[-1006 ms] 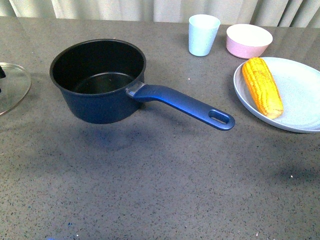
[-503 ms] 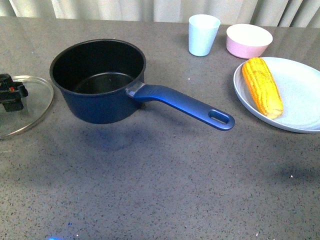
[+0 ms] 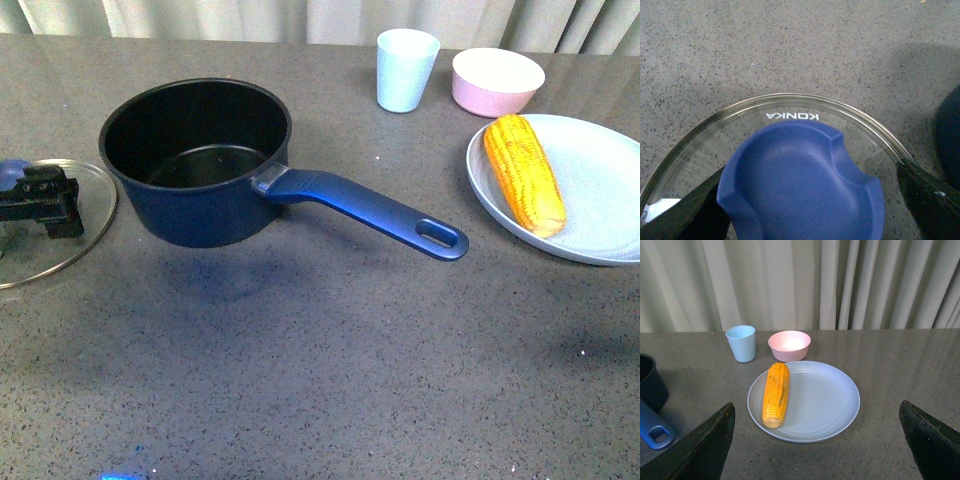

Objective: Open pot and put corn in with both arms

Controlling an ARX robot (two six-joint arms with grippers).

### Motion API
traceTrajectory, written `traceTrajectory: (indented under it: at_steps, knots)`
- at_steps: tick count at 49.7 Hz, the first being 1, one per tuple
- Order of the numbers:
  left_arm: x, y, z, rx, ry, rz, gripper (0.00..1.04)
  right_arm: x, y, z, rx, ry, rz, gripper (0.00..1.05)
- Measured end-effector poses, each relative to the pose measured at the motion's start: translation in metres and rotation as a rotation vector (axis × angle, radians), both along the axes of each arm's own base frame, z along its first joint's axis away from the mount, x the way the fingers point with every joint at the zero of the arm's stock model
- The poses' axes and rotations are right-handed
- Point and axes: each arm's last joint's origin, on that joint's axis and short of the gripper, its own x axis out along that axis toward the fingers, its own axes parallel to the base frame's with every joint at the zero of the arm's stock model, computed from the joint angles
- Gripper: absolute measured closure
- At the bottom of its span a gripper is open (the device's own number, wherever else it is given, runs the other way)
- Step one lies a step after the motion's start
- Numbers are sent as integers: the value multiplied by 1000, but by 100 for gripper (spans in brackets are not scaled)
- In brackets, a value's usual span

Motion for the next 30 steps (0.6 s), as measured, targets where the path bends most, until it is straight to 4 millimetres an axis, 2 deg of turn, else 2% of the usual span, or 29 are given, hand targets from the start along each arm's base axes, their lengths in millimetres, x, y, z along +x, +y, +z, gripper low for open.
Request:
traceTrajectory:
  at_steps: [15,30]
  knots:
    - [-30,-2,15,0,11,23,9,0,0,0,0,0,0,9]
    - [-76,4,66,-52,-52,48,9,0,0,0,0,0,0,9]
